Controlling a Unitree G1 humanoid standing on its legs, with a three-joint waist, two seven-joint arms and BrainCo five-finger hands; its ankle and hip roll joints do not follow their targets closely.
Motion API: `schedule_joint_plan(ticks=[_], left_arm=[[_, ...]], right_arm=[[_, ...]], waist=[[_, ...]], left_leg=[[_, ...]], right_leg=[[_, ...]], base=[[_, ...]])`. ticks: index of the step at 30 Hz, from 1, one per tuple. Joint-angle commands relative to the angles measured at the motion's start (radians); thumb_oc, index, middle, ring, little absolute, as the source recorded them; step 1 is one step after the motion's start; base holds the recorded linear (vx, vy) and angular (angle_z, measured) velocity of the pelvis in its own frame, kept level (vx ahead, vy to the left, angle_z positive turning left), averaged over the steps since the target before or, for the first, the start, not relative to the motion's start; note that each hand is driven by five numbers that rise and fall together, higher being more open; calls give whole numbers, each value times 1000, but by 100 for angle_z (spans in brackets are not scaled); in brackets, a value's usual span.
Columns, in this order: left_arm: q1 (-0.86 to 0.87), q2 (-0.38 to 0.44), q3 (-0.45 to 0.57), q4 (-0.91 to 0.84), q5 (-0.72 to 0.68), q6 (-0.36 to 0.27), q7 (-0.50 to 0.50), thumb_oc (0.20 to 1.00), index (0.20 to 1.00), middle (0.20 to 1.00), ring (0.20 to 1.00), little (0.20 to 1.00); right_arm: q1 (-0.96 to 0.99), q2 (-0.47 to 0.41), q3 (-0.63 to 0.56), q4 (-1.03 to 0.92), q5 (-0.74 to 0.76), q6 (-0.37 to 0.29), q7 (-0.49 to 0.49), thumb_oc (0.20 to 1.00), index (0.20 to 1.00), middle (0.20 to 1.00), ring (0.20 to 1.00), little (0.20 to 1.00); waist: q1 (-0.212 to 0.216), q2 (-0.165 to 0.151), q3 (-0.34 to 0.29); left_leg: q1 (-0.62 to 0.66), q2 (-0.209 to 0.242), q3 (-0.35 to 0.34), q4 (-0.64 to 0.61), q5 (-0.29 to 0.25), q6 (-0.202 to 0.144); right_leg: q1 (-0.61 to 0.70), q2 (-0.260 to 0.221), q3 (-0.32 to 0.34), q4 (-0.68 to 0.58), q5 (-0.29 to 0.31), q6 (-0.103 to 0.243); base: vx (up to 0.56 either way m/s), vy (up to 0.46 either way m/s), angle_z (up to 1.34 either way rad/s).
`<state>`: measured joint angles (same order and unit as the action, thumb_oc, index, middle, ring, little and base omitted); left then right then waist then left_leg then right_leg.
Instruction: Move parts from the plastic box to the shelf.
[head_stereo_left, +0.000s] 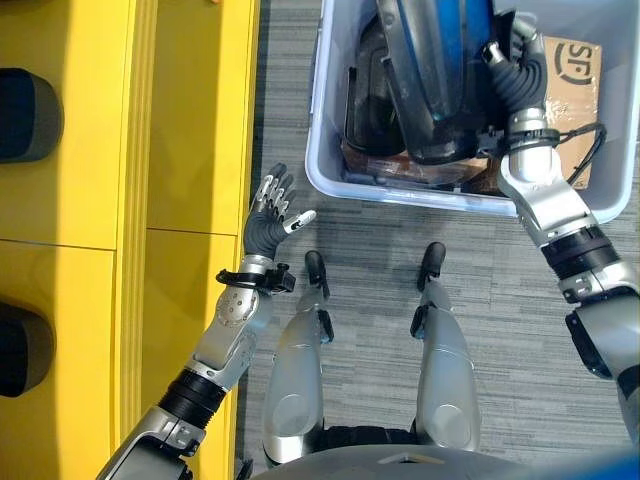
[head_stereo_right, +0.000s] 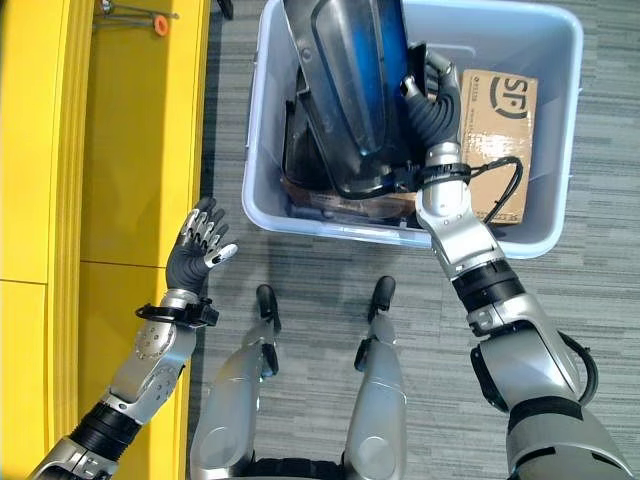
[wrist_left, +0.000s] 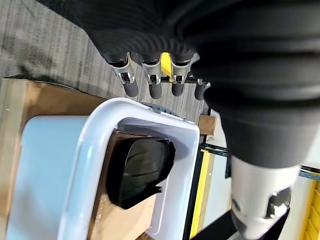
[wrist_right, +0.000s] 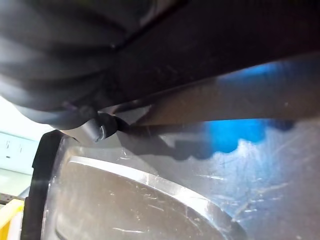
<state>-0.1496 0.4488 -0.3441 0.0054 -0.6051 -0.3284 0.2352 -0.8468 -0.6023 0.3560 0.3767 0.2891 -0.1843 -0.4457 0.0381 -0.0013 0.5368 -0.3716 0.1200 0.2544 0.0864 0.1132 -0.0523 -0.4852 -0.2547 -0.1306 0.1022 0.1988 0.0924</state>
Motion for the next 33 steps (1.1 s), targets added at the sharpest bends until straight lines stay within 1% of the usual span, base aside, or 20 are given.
schedule_joint_plan(ticks=[1, 4, 5, 11, 13, 14, 18, 19, 20, 22, 23, 24, 25, 26, 27, 28, 30, 31, 32, 33], left_arm=[[55, 23, 33, -77, 47, -23, -35, 1000, 1000, 1000, 1000, 1000], [79, 17, 50, -61, 55, -19, -37, 1000, 1000, 1000, 1000, 1000], [107, 12, 79, -51, 58, -18, -45, 1000, 1000, 1000, 1000, 1000], [162, 0, 125, -37, 65, -9, -61, 1000, 1000, 1000, 1000, 1000], [164, 1, 125, -38, 65, -8, -61, 1000, 1000, 1000, 1000, 1000], [192, -7, 150, -35, 66, -4, -76, 1000, 1000, 1000, 1000, 1000], [220, -14, 173, -34, 69, 1, -87, 1000, 1000, 1000, 1000, 1000], [246, -23, 197, -33, 70, 7, -90, 1000, 1000, 1000, 1000, 1000], [247, -23, 198, -34, 70, 7, -90, 1000, 1000, 1000, 1000, 1000], [276, -28, 218, -40, 67, 12, -96, 1000, 1000, 1000, 1000, 1000], [300, -30, 225, -47, 71, 16, -107, 1000, 1000, 1000, 1000, 1000], [302, -31, 223, -44, 69, 19, -112, 1000, 1000, 1000, 1000, 1000], [302, -31, 223, -45, 69, 20, -112, 1000, 1000, 1000, 1000, 1000], [298, -34, 218, -34, 71, 26, -117, 1000, 1000, 1000, 1000, 1000], [297, -34, 218, -34, 71, 26, -117, 1000, 1000, 1000, 1000, 1000], [283, -45, 209, -15, 70, 32, -123, 1000, 1000, 1000, 1000, 1000], [275, -56, 200, -9, 70, 32, -127, 1000, 1000, 1000, 1000, 1000], [275, -55, 200, -9, 70, 32, -127, 1000, 1000, 1000, 1000, 1000], [255, -68, 193, -2, 65, 32, -127, 1000, 1000, 1000, 1000, 1000], [251, -77, 185, 1, 55, 37, -138, 1000, 1000, 1000, 1000, 1000]], right_arm=[[17, 7, -69, -100, -33, -102, 24, 200, 200, 200, 200, 200], [119, 48, -88, -175, -39, -111, 52, 200, 200, 200, 200, 200], [215, 101, -96, -233, -38, -115, 81, 200, 200, 200, 200, 200], [341, 177, -81, -302, -3, -119, 149, 200, 200, 200, 200, 200], [343, 178, -81, -304, -3, -118, 149, 200, 200, 200, 200, 200], [385, 193, -74, -318, 15, -118, 185, 200, 200, 200, 200, 200], [408, 208, -61, -327, 25, -113, 208, 200, 200, 200, 200, 200], [418, 210, -52, -333, 33, -104, 232, 200, 200, 200, 200, 200], [418, 210, -51, -333, 34, -104, 232, 200, 200, 200, 200, 200], [398, 203, -38, -341, 34, -103, 245, 200, 200, 200, 200, 200], [390, 205, -33, -343, 41, -107, 252, 200, 200, 200, 200, 200], [386, 200, -33, -349, 31, -108, 251, 200, 200, 200, 200, 200], [387, 200, -33, -349, 30, -108, 251, 200, 200, 200, 200, 200], [393, 189, -40, -360, 32, -109, 250, 200, 200, 200, 200, 200], [393, 188, -41, -360, 32, -109, 250, 200, 200, 200, 200, 200], [410, 169, -65, -373, 23, -108, 240, 200, 200, 200, 200, 200], [424, 159, -77, -377, 15, -109, 234, 200, 200, 200, 200, 200], [424, 158, -78, -377, 15, -109, 234, 200, 200, 200, 200, 200], [446, 155, -97, -395, 16, -113, 229, 200, 200, 200, 200, 200], [478, 156, -110, -397, -1, -111, 221, 200, 200, 200, 200, 200]], waist=[[8, 12, -90], [6, 13, -116], [7, 19, -143], [9, 22, -201], [8, 23, -199], [11, 23, -236], [14, 25, -269], [27, 22, -301], [26, 22, -301], [50, 26, -315], [71, 29, -323], [86, 32, -324], [84, 33, -326], [91, 30, -325], [89, 33, -329], [94, 18, -325], [95, 7, -323], [94, 7, -322], [84, -7, -323], [62, -10, -339]], left_leg=[[68, 17, -189, -46, -32, -12], [111, 24, -193, -63, -30, -12], [156, 26, -195, -75, -31, -12], [231, 45, -196, -85, -35, -15], [235, 46, -196, -86, -35, -16], [273, 63, -201, -85, -35, -19], [314, 86, -207, -89, -32, -24], [342, 113, -220, -89, -22, -29], [344, 114, -221, -90, -21, -30], [352, 145, -246, -107, 38, -44], [337, 171, -271, -122, 122, -66], [324, 177, -281, -139, 174, -80], [324, 178, -284, -144, 179, -81], [296, 174, -282, -165, 239, -94], [289, 176, -286, -165, 242, -94], [271, 152, -241, -155, 235, -84], [276, 131, -227, -97, 175, -70], [275, 131, -229, -93, 173, -69], [279, 117, -191, 26, 91, -45], [329, 129, -146, 76, 8, -48]], right_leg=[[20, 16, -14, 194, -149, 44], [65, 18, -21, 186, -157, 42], [113, 24, -26, 183, -170, 41], [188, 34, -40, 193, -204, 36], [193, 34, -41, 192, -205, 36], [231, 40, -56, 212, -240, 31], [263, 53, -69, 240, -275, 22], [292, 77, -82, 275, -320, 4], [293, 77, -82, 275, -321, 4], [306, 112, -107, 294, -357, -22], [315, 138, -128, 289, -372, -37], [320, 145, -144, 281, -373, -44], [321, 146, -148, 279, -372, -45], [331, 136, -183, 260, -376, -51], [329, 139, -187, 253, -370, -51], [355, 115, -230, 214, -360, -58], [368, 101, -256, 179, -334, -56], [370, 101, -257, 178, -334, -55], [384, 74, -306, 147, -308, -59], [415, 60, -350, 122, -319, -49]], base=[[34, -17, -1], [56, -23, 4], [62, -31, 6], [39, -36, -3], [28, -67, -1], [47, -121, -1], [34, -144, 7], [15, -180, 17], [-22, -305, 21], [-84, -274, 13], [-104, -291, 10], [-82, -220, 20], [-107, -143, 26], [-79, -71, 28], [-136, -157, 43], [-90, -122, 61], [-104, -116, 128], [-168, -101, 136], [-105, -67, 135], [-121, 15, 118]])
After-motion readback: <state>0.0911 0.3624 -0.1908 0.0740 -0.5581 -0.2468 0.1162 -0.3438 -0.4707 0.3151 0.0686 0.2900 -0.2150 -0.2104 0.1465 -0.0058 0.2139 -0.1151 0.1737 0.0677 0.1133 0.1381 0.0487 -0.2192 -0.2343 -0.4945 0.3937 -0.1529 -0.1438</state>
